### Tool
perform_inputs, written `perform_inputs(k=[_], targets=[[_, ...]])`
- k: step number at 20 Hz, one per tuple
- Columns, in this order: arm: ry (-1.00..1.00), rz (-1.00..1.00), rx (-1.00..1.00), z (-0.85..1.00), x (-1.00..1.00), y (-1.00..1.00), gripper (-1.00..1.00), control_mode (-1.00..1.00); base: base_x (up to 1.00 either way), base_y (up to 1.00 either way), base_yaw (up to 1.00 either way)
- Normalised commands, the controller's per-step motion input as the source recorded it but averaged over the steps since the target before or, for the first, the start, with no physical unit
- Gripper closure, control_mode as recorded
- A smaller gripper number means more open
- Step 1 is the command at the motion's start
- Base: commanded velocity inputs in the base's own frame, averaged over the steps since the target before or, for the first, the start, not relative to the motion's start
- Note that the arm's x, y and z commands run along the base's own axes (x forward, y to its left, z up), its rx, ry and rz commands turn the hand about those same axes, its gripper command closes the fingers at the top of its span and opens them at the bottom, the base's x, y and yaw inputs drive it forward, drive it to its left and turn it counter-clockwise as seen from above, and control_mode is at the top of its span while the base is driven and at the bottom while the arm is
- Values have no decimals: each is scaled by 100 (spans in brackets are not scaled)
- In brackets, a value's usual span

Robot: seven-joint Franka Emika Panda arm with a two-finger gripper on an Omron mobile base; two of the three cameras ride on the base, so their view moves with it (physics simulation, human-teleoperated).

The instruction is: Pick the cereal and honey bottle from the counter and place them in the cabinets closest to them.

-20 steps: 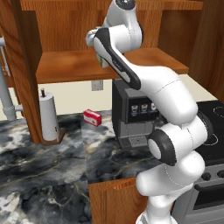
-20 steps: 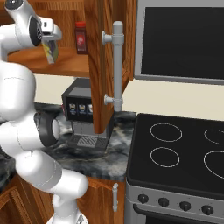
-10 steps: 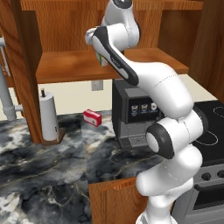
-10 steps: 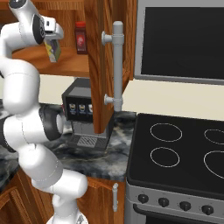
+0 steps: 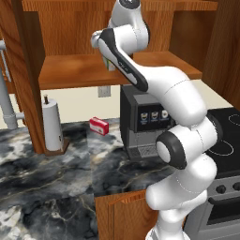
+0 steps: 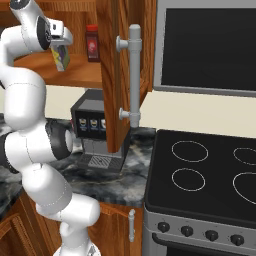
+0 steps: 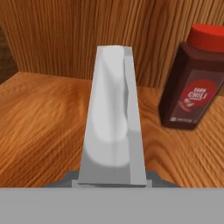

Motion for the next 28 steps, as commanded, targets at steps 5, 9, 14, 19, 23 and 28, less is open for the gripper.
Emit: perform_inputs(k=[5,9,14,19,23,28], targets=[[0,0,0,-12,3,0,-100,-100,0,0,0],[0,0,0,0,0,0,-100,-100,0,0,0],[0,0,0,8,0,-1,-100,-100,0,0,0],[-3,0,0,20,-22,-11,-100,-100,0,0,0],[-9,0,-2,13,-62,-28,-100,-100,0,0,0],[-13,0,-4,-2,-95,-47,-100,-100,0,0,0]])
